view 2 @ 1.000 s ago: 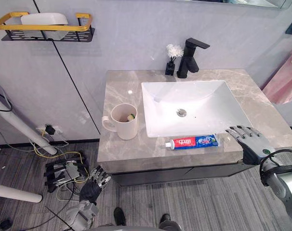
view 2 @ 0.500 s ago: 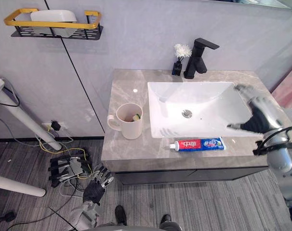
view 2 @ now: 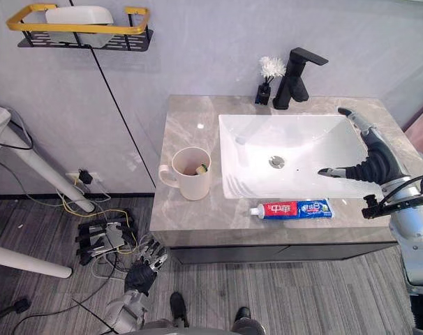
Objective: Organize washtable
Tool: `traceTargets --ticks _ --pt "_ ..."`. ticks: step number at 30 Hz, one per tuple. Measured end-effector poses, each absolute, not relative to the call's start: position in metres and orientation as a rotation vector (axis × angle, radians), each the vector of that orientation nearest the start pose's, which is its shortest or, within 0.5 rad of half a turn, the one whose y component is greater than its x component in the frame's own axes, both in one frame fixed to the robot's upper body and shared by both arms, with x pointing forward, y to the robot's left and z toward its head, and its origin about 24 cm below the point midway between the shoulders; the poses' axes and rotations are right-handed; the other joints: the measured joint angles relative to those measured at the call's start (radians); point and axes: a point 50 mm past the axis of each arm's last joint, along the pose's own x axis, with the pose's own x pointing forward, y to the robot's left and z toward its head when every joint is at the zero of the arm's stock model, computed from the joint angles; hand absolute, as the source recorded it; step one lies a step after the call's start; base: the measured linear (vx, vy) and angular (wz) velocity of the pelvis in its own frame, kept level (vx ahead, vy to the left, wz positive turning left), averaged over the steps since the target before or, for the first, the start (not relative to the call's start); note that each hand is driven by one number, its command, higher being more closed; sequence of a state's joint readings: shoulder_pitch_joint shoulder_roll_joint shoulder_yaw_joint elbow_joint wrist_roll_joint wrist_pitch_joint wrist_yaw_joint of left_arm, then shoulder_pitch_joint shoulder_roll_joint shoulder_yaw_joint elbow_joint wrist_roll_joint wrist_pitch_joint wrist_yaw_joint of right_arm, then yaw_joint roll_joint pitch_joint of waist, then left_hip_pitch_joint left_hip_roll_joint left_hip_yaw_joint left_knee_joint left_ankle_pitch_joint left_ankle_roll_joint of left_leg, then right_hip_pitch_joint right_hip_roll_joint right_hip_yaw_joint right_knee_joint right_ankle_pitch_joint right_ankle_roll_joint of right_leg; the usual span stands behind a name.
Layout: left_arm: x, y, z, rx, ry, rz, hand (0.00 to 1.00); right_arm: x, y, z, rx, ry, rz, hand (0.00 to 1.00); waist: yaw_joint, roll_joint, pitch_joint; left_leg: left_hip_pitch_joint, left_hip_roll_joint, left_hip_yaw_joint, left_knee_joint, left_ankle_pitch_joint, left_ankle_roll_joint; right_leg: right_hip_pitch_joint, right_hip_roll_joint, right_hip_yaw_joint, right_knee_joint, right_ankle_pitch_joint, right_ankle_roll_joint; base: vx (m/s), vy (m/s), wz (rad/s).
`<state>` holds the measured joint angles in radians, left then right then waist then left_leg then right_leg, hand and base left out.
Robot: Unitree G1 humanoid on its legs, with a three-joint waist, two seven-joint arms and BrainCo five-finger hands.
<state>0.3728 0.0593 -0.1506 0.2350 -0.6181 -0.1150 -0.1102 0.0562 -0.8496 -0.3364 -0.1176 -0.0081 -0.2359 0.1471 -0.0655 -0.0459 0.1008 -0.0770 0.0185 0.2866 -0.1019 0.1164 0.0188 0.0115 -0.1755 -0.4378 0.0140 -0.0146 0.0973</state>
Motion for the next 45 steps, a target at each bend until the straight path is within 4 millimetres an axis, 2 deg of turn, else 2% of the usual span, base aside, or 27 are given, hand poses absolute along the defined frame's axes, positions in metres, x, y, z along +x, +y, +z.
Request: traceTargets --ticks 4,15,26,33,38,45 --pt "0.142 0.148 -0.070 -0.579 0.447 0.053 0.00 0.223 -0.308 0.177 -0.958 -0.267 0.034 0.00 -0.003 -0.007 0.006 -0.001 0.000 0.000 0.000 0.002 0.004 0.000 0.000 0.000 -0.002 0.002 0.003 0.01 0.002 0.00" --pt "0.142 0.149 -0.071 -0.638 0.445 0.079 0.00 0.222 -0.331 0.179 -1.065 -0.150 0.009 0.00 -0.009 -0.013 0.022 0.001 0.001 0.006 0.000 0.000 0.006 -0.001 0.001 0.003 -0.001 0.004 0.006 0.00 0.001 0.00" --pt "0.144 0.150 -0.068 -0.653 0.428 0.081 0.00 0.223 -0.329 0.178 -1.064 -0.152 0.019 0.00 -0.003 -0.028 0.039 0.001 0.001 0.012 0.000 -0.003 0.004 -0.002 0.000 0.006 -0.001 0.004 0.006 0.00 0.000 0.00" --pt "0.143 0.150 -0.066 -0.673 0.419 0.071 0.00 0.224 -0.325 0.173 -1.077 -0.115 0.092 0.00 -0.001 -0.030 0.046 -0.002 0.001 0.010 0.001 -0.001 0.007 -0.003 0.001 0.003 -0.001 0.004 0.006 0.00 0.000 0.00" --pt "0.143 0.150 -0.066 -0.675 0.416 0.068 0.00 0.221 -0.320 0.157 -1.086 -0.050 0.176 0.00 0.001 -0.031 0.051 -0.001 0.001 0.009 0.001 -0.003 0.005 -0.001 0.000 0.002 0.000 0.004 0.006 0.00 0.000 0.00" --pt "0.143 0.150 -0.066 -0.677 0.415 0.067 0.00 0.221 -0.319 0.153 -1.091 -0.035 0.185 0.00 0.001 -0.031 0.062 0.001 0.001 0.009 0.000 -0.003 0.005 0.000 0.000 0.003 0.001 0.001 0.002 0.00 0.000 0.00"
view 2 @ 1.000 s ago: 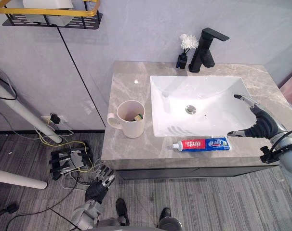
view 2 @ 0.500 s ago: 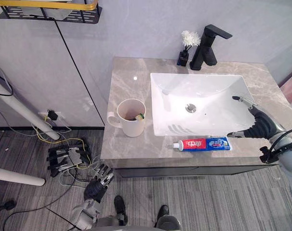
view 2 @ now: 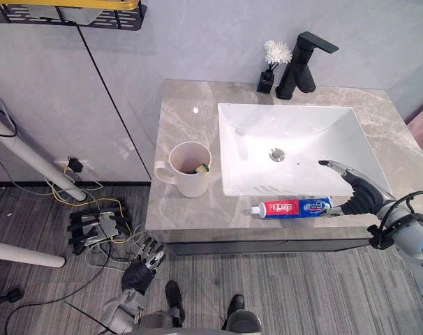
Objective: Organize washtable
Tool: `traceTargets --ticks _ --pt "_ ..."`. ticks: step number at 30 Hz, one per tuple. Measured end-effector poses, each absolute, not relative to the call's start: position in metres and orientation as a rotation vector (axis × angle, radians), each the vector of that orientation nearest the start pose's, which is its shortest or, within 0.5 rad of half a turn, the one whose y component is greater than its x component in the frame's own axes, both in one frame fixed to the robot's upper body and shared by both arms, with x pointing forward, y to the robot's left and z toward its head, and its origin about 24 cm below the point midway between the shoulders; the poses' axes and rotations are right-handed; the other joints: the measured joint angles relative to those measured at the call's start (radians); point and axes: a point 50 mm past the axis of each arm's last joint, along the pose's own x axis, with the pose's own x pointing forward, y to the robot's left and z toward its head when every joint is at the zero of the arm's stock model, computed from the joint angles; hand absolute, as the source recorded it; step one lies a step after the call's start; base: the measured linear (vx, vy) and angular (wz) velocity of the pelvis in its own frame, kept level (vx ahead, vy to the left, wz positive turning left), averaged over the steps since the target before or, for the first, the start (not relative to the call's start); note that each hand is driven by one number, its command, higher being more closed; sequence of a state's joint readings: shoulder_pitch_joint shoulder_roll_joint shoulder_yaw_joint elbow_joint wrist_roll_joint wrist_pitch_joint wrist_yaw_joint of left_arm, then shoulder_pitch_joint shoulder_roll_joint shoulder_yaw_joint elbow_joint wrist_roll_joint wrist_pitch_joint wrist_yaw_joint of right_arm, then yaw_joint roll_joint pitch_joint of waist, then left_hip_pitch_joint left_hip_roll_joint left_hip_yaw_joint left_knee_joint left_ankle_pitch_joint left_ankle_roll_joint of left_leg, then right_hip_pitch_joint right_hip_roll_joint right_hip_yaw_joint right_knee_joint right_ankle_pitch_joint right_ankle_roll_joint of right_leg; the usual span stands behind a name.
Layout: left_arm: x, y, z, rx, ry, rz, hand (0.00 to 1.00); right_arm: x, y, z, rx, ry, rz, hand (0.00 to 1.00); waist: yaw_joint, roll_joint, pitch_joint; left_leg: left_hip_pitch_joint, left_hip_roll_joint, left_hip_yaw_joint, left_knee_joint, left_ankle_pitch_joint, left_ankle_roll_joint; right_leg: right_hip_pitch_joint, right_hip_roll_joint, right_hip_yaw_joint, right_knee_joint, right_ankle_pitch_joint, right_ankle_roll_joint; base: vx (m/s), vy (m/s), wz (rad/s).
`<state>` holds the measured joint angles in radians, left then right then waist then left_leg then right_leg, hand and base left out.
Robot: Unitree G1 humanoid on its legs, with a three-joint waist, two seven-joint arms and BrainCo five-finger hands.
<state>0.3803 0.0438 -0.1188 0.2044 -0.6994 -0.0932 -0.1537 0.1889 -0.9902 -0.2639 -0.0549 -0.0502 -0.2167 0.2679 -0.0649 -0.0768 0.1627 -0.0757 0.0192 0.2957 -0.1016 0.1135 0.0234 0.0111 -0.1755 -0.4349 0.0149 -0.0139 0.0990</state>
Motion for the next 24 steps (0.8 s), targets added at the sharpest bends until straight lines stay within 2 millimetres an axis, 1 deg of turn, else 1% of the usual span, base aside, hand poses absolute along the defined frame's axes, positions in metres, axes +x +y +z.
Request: traceTargets --ticks 9,16,18,20,24 --pt "0.1433 0.1500 -0.0657 -0.682 0.414 0.067 0.00 0.2212 -0.3189 0.1523 -1.093 -0.030 0.192 0.00 0.001 -0.005 0.003 -0.001 0.000 0.002 0.000 0.001 0.001 -0.001 0.000 0.000 0.000 0.002 0.004 0.00 0.000 0.00" --pt "0.1446 0.1503 -0.0646 -0.680 0.408 0.065 0.00 0.2215 -0.3188 0.1529 -1.099 -0.029 0.196 0.00 0.002 -0.014 0.023 -0.019 0.001 0.002 0.000 0.000 0.000 -0.019 0.000 0.001 0.000 0.000 -0.001 0.00 0.000 0.00" --pt "0.1459 0.1517 -0.0631 -0.673 0.402 0.062 0.00 0.2218 -0.3167 0.1495 -1.096 -0.021 0.212 0.00 0.003 -0.021 0.035 -0.020 0.001 0.002 0.001 0.002 0.003 -0.019 0.000 0.000 0.000 0.003 0.004 0.00 0.000 0.00" --pt "0.1473 0.1533 -0.0617 -0.666 0.395 0.059 0.00 0.2216 -0.3146 0.1455 -1.092 -0.011 0.229 0.00 0.008 -0.026 0.040 -0.029 0.001 0.002 0.004 0.002 0.003 -0.029 0.001 0.000 0.000 0.003 0.004 0.00 0.000 0.00" --pt "0.1493 0.1543 -0.0584 -0.663 0.379 0.056 0.00 0.2212 -0.3149 0.1452 -1.095 -0.007 0.231 0.00 0.019 -0.032 0.059 -0.038 0.001 0.001 0.007 0.002 0.003 -0.038 0.001 -0.001 0.001 0.003 0.004 0.04 -0.001 0.01"
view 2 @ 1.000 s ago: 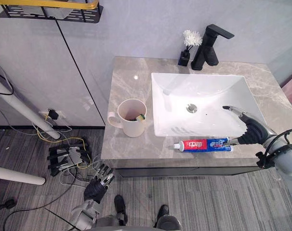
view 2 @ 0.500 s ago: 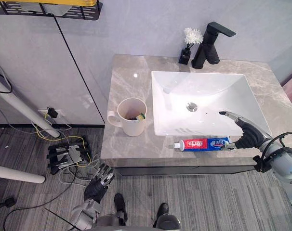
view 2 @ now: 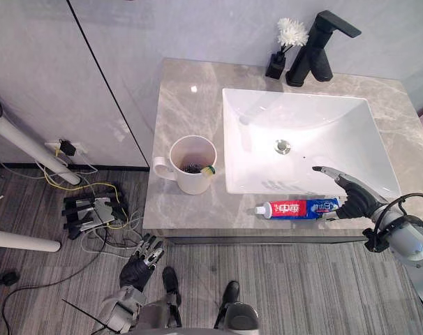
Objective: Organize washtable
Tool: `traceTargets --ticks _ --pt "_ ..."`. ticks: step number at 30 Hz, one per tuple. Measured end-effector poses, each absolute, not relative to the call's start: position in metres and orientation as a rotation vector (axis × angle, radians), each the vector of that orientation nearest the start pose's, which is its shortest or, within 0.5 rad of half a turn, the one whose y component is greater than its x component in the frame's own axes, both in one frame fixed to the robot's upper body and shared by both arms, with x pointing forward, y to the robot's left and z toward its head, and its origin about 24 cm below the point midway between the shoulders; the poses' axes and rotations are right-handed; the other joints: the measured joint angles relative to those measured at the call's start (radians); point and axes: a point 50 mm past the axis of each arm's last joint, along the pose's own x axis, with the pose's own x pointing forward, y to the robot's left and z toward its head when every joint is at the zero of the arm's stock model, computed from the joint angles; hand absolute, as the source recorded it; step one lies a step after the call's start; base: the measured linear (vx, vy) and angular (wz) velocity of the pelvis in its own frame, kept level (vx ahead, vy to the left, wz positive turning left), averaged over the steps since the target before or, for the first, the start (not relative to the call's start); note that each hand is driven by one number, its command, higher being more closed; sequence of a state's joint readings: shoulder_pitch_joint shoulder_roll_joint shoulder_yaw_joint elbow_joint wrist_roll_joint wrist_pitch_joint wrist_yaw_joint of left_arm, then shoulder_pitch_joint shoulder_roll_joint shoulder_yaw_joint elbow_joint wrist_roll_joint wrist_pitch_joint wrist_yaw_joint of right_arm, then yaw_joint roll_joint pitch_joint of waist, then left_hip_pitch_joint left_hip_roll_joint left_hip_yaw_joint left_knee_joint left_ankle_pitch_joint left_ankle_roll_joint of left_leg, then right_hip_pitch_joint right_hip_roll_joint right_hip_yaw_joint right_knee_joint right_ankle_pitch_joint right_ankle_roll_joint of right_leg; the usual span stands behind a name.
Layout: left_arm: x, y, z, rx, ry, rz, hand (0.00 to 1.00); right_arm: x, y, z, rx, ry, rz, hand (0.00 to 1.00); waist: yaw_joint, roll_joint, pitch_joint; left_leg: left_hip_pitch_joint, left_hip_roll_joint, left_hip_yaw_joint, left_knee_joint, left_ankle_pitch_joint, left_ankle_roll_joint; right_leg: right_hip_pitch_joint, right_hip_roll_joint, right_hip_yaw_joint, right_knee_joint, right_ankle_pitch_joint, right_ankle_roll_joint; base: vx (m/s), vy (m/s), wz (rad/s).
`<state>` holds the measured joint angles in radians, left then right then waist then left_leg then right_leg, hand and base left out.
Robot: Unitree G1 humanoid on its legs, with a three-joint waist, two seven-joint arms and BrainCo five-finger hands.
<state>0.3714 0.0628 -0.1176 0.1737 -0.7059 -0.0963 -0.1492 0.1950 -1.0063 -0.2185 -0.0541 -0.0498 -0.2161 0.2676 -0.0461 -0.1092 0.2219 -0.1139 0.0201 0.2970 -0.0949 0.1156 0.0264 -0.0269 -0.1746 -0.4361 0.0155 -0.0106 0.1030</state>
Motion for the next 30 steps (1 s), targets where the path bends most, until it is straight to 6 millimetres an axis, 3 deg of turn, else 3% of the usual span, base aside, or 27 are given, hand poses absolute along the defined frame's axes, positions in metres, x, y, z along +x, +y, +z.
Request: traceTargets --ticks 22,23,30 --pt "0.153 0.160 -0.052 -0.661 0.340 0.057 0.00 0.230 -0.305 0.155 -1.096 -0.048 0.284 0.00 0.008 -0.027 0.066 -0.017 0.000 -0.004 0.000 -0.002 0.000 -0.014 0.000 -0.005 0.001 -0.001 -0.001 0.00 0.000 0.01" --pt "0.153 0.160 -0.052 -0.663 0.340 0.058 0.00 0.231 -0.304 0.155 -1.088 -0.049 0.289 1.00 0.008 -0.027 0.066 -0.018 0.000 -0.004 0.000 -0.002 0.000 -0.014 0.000 -0.005 0.001 -0.001 -0.001 0.00 0.000 0.00" --pt "0.153 0.160 -0.052 -0.667 0.340 0.058 0.00 0.233 -0.298 0.155 -1.082 -0.065 0.340 1.00 0.009 -0.027 0.066 -0.016 0.000 -0.006 0.000 -0.001 0.000 -0.012 0.000 -0.006 0.002 -0.001 -0.001 0.00 0.000 0.00"
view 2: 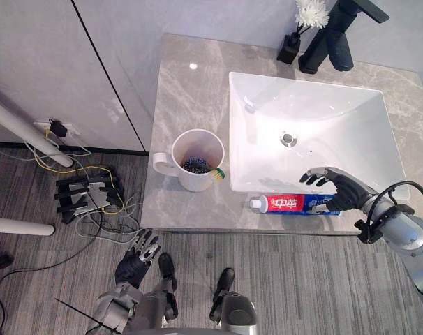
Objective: Organize washtable
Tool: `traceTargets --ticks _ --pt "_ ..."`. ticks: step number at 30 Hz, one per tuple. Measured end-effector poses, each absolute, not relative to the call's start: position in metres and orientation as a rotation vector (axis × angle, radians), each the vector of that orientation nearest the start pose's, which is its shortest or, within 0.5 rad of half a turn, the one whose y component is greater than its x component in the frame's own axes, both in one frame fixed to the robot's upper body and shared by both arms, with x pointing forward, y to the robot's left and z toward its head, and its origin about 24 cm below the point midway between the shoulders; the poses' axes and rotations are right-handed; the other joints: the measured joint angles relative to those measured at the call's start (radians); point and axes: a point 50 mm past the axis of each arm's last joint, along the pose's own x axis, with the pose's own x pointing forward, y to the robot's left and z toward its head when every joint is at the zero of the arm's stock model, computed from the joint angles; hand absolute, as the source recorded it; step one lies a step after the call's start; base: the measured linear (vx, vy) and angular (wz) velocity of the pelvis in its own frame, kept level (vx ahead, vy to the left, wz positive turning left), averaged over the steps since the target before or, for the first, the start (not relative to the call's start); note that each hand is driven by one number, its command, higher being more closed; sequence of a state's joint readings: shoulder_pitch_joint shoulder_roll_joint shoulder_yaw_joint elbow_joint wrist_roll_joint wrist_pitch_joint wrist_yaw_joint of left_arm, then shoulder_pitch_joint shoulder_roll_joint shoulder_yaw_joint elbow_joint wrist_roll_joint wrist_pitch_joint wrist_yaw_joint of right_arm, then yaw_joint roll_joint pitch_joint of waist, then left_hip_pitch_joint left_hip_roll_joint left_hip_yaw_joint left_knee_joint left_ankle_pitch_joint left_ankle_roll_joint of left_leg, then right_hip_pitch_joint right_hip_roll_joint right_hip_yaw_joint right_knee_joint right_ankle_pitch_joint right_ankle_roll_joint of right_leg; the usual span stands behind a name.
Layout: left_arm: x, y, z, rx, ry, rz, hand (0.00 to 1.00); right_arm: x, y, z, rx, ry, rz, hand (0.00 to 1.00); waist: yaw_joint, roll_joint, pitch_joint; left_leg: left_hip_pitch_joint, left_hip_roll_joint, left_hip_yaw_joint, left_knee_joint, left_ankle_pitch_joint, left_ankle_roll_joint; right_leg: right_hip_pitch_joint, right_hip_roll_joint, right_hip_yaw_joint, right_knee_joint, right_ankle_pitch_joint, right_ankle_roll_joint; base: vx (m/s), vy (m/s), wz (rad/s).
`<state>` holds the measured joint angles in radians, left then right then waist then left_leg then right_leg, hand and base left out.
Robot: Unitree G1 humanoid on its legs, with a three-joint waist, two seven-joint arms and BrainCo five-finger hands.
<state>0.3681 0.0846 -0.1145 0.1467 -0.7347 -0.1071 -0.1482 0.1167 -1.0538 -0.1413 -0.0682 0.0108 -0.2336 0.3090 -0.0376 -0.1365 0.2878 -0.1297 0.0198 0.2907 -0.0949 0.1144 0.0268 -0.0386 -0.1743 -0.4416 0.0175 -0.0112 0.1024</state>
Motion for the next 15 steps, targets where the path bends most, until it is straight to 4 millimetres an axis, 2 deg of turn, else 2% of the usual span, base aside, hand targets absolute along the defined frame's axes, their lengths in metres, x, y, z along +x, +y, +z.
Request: traceTargets --ticks 7,15 --pt "0.153 0.163 -0.052 -0.652 0.343 0.052 0.00 0.233 -0.292 0.152 -1.098 -0.049 0.399 1.00 0.005 0.001 0.001 0.009 -0.001 -0.009 0.000 0.000 0.000 0.008 0.000 -0.002 0.005 -0.002 -0.003 0.00 0.000 0.01" --pt "0.152 0.164 -0.052 -0.665 0.342 0.055 0.00 0.231 -0.288 0.143 -1.088 -0.022 0.439 1.00 0.026 0.003 0.013 0.023 0.000 -0.020 -0.001 -0.001 -0.002 0.022 -0.002 -0.014 0.020 -0.010 -0.006 0.00 0.004 0.03"
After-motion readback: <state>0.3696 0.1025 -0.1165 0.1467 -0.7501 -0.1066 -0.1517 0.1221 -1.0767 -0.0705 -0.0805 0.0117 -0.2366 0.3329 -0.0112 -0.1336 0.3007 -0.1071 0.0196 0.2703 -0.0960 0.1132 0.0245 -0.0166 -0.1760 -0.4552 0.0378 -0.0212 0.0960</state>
